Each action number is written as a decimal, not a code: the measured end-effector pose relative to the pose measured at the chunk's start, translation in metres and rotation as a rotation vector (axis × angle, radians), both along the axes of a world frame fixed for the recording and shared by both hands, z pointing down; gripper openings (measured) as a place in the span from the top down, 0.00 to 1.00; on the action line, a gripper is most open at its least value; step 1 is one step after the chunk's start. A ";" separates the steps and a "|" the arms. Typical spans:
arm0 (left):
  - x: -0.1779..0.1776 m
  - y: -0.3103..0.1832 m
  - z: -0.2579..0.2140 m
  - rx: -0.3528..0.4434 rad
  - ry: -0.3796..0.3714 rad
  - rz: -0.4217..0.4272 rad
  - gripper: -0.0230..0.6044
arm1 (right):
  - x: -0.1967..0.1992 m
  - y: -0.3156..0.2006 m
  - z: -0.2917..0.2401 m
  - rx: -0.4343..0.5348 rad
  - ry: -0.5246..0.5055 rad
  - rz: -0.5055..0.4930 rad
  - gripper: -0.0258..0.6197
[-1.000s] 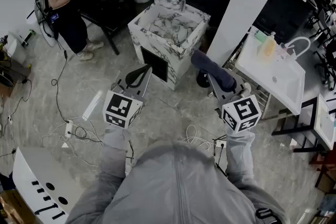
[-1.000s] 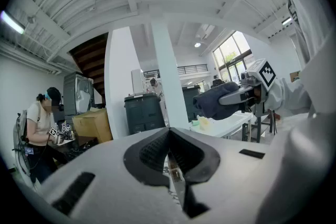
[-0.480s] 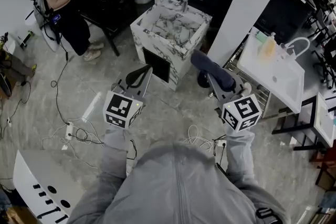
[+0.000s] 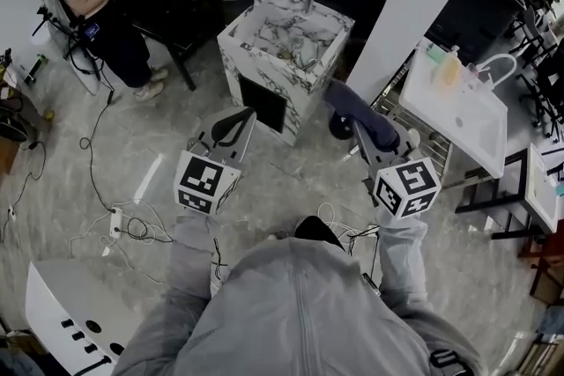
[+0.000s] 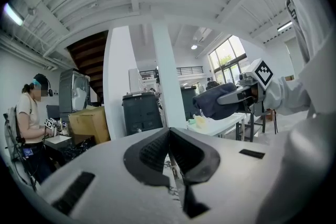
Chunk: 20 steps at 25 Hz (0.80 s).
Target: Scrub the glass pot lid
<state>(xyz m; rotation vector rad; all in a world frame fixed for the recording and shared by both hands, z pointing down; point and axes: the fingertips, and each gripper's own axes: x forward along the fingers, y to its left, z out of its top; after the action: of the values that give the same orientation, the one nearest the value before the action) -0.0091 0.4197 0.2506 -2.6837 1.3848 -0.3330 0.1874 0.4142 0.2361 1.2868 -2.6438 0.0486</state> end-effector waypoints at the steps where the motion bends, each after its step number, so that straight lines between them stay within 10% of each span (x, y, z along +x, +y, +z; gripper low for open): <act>1: -0.001 -0.002 0.001 0.000 0.000 0.002 0.92 | -0.001 -0.001 0.001 -0.001 0.000 0.000 0.85; 20: 0.004 -0.177 0.009 0.010 -0.017 -0.052 0.92 | 0.007 -0.185 0.009 0.011 -0.018 -0.046 0.85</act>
<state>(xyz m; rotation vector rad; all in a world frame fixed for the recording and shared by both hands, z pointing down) -0.0049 0.2429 0.2596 -2.6344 1.4495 -0.3510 0.1945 0.2295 0.2447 1.2334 -2.6915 0.0388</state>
